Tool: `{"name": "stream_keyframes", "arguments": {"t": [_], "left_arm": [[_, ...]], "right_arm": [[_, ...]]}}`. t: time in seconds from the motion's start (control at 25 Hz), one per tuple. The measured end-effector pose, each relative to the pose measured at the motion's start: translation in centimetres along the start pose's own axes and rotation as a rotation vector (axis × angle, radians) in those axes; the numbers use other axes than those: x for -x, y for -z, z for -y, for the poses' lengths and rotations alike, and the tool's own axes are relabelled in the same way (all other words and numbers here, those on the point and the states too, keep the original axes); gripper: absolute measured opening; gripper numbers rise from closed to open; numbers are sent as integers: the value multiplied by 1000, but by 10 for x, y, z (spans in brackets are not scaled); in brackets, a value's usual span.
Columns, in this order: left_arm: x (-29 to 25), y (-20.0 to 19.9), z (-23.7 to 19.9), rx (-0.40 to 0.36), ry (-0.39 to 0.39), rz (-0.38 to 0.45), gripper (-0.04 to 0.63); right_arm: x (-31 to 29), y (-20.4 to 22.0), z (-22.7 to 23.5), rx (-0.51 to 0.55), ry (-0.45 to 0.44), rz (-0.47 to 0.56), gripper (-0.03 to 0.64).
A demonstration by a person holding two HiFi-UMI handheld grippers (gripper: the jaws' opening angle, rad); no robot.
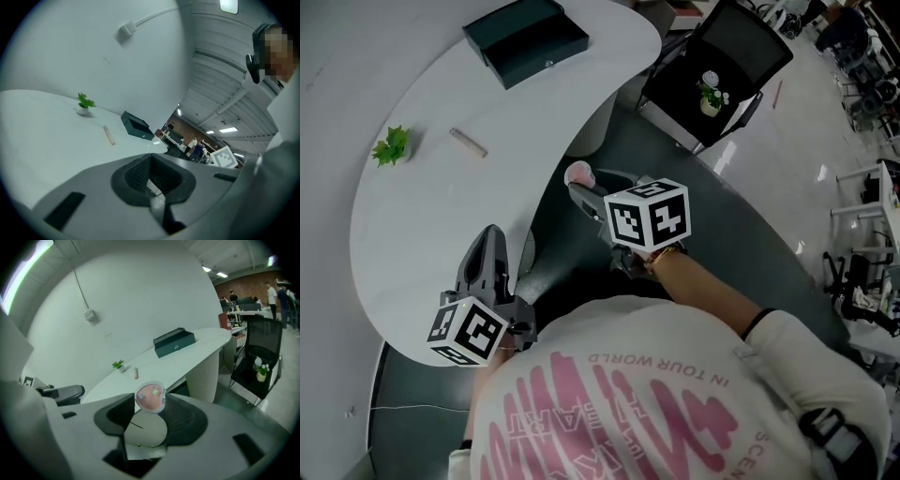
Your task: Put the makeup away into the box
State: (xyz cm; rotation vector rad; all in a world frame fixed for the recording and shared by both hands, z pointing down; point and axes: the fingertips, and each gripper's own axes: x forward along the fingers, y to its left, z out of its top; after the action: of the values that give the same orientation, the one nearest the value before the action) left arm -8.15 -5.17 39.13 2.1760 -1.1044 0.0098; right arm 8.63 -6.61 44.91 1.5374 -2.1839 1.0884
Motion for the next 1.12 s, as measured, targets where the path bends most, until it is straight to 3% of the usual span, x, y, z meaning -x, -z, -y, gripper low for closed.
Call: {"name": "stream_keyframes", "arguments": {"t": [0.28, 0.56, 0.76, 1.12], "left_arm": [[-73, 20, 58, 0, 28, 35, 2], [-100, 31, 92, 10, 10, 63, 2], [-112, 36, 86, 15, -11, 48, 2], [-160, 13, 44, 48, -41, -6, 2]], "right_arm": [[36, -34, 86, 21, 3, 41, 204], [61, -46, 129, 18, -18, 55, 204], [51, -48, 148, -24, -22, 46, 204], [-1, -74, 149, 6, -40, -38, 204]]}}
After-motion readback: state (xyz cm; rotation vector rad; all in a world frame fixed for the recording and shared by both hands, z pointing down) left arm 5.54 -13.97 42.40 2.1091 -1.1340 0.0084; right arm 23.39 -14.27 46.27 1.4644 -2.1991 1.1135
